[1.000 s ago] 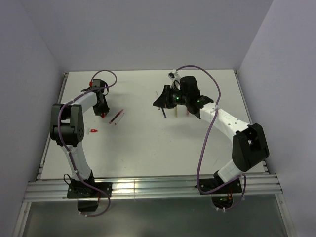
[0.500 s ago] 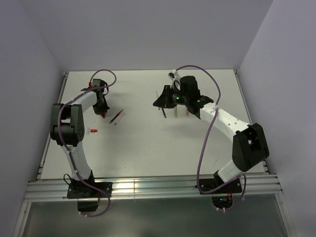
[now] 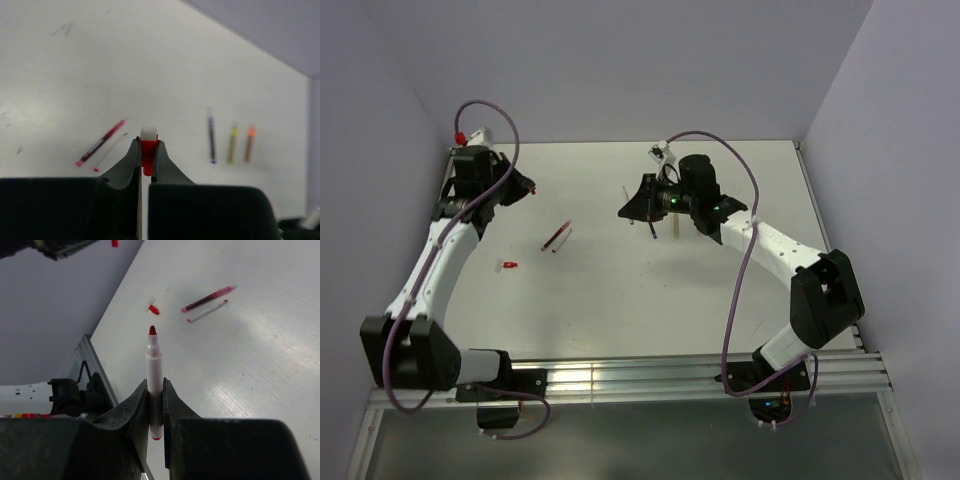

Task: Insert the pens into the pen caps
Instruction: Insert the pen cap onto the pen.

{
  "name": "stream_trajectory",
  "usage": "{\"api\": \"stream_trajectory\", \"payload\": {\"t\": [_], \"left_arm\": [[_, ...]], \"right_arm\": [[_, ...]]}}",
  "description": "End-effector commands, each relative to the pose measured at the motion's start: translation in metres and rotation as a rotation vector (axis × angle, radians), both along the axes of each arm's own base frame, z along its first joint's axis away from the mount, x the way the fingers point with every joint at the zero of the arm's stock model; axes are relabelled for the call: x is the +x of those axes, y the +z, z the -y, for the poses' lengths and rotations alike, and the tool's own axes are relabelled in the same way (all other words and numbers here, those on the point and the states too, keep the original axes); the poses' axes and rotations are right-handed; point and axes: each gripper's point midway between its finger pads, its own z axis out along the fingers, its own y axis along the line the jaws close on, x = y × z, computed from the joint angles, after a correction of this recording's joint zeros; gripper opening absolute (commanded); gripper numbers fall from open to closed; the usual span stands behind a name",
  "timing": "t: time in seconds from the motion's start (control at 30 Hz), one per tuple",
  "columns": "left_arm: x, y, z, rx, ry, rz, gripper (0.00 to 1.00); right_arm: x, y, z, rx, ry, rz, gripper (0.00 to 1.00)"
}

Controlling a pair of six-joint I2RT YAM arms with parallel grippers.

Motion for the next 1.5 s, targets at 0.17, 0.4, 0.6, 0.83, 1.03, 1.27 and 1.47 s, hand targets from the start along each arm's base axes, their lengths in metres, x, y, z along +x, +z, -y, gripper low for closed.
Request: {"api": "stream_trajectory", "payload": {"t": [0.17, 0.4, 0.6, 0.83, 1.03, 1.27, 1.47], "left_arm": [[-0.058, 0.159, 0.066, -0.368, -0.313, 0.552, 0.00], [-0.088, 0.193, 0.092, -0.577, -0.489, 0.691, 0.00], [-0.100, 0.194, 0.104, -0.656, -0.594, 0.710, 0.00], [-0.110, 0.187, 0.115, -0.695, -0.667, 0.695, 0.00], [-0.114, 0.183, 0.120, -0.701, -0.695, 0.686, 0.00], [-0.110, 0.175, 0.128, -0.700, -0.703, 0.655, 0.00], [-0.108, 0.171, 0.134, -0.713, -0.716, 0.636, 0.00]], "right_arm": [[-0.056, 0.071, -0.057, 0.157, 0.217, 0.162, 0.00], [-0.076, 0.094, -0.081, 0.210, 0.305, 0.177, 0.00], [-0.076, 0.100, -0.084, 0.208, 0.304, 0.192, 0.00], [-0.073, 0.102, -0.083, 0.203, 0.288, 0.215, 0.00], [-0.073, 0.105, -0.082, 0.193, 0.283, 0.225, 0.00], [-0.074, 0.111, -0.079, 0.195, 0.278, 0.243, 0.00], [-0.074, 0.112, -0.078, 0.196, 0.276, 0.245, 0.00]]}}
